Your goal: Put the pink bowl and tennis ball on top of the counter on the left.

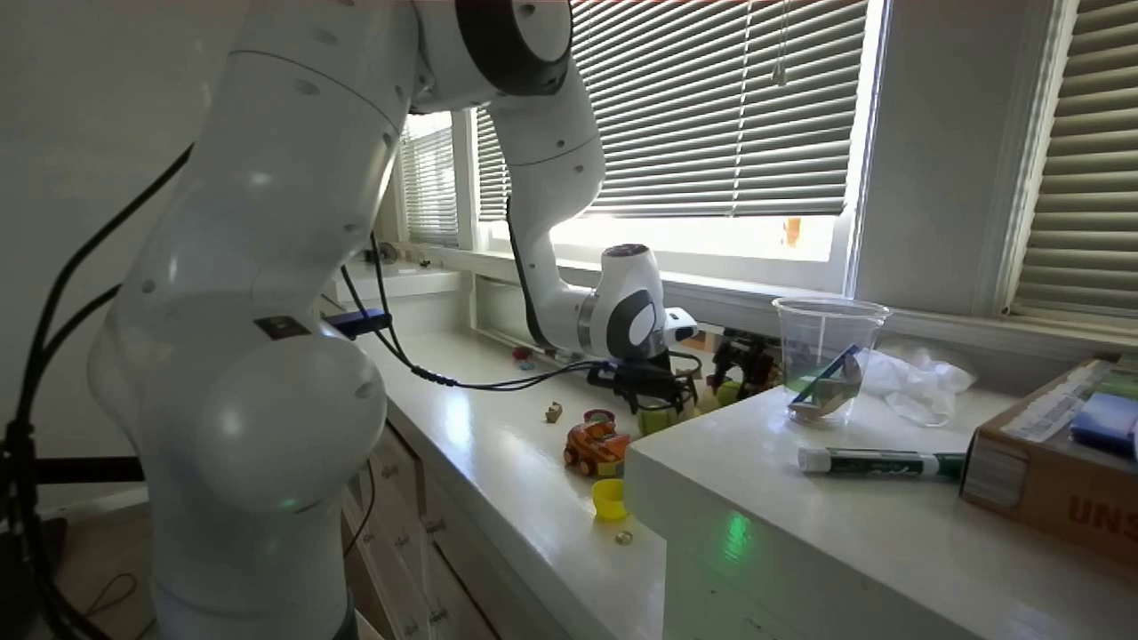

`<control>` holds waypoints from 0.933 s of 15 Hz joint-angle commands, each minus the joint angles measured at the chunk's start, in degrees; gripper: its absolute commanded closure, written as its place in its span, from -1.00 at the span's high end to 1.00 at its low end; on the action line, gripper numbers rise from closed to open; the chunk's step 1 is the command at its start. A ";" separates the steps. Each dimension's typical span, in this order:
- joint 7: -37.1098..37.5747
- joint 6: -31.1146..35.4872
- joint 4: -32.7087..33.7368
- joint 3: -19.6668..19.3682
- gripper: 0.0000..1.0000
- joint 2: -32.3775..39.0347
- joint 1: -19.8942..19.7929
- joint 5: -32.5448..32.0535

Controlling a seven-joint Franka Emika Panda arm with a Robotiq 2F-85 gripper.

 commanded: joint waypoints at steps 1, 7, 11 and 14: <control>1.78 0.44 -1.27 -2.65 1.00 -2.61 2.69 -2.16; 8.44 -2.14 -5.26 -15.64 1.00 -11.03 16.85 -5.79; 25.65 -15.25 -4.35 -33.09 1.00 -17.32 33.10 -22.94; 32.59 -29.48 -4.91 -33.57 1.00 -24.58 37.06 -27.97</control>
